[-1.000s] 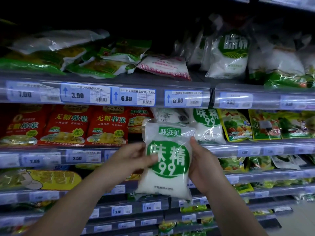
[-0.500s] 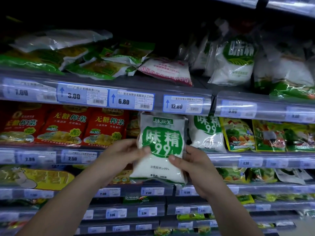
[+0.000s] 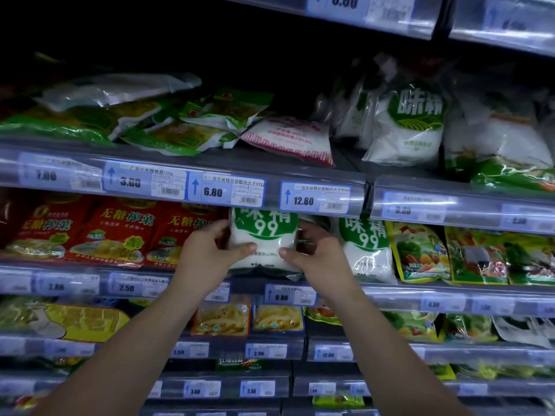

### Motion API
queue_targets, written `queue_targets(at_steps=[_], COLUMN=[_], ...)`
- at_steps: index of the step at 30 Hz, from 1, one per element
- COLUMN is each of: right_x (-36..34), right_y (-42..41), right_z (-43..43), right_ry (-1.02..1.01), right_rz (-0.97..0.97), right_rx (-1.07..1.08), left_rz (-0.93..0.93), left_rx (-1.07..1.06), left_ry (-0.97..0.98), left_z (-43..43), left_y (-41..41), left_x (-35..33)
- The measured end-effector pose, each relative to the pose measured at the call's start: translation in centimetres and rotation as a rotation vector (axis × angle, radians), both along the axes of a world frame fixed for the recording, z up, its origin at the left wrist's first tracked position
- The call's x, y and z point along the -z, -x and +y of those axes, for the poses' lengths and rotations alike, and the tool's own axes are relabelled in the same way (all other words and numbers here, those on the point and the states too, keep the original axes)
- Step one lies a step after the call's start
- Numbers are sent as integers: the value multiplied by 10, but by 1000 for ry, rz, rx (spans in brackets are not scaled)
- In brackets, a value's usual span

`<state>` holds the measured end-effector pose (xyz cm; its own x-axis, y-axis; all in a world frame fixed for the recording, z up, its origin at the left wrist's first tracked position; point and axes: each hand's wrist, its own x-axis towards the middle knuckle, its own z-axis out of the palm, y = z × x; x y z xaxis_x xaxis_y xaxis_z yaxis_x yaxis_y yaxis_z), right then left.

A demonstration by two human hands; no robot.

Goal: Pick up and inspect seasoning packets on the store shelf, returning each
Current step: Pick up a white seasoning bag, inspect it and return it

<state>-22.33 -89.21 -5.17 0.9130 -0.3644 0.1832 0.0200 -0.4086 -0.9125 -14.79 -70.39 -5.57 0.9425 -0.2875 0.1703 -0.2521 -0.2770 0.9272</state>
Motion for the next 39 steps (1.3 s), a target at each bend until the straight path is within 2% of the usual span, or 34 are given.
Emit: queue_targets(at_steps=[7, 11, 15, 19, 21, 24, 28, 31, 35, 39], right_x=[5, 4, 4, 7, 8, 9, 7, 5, 8, 15], right_y=[-14, -7, 1, 4, 9, 26, 55, 78, 98, 106], right_z=[4, 5, 10, 10, 10, 1, -35, -70, -113, -132], right_ry=[-9, 98, 273, 310, 294, 148, 136, 97, 147, 189], right_rz=[-64, 6, 114, 144, 133, 81, -21, -79, -90, -71], right_rx=[99, 29, 57, 82, 79, 80, 168, 223, 238, 188], left_rz=[-38, -74, -108, -130, -169, -226, -443, -563, -418, -185], left_rx=[-44, -52, -87, -106, -133, -175, -277, -191, -16, -45], left_ry=[-63, -146, -189, -214, -244, -248, -459, -412, -299, -426], left_z=[-14, -9, -3, -3, -3, -6, -19, -52, -120, -170], left_y=[-13, -8, -5, -4, -1, 6, 25, 49, 70, 72], left_x=[2, 8, 9, 11, 14, 14, 6, 0, -2, -4])
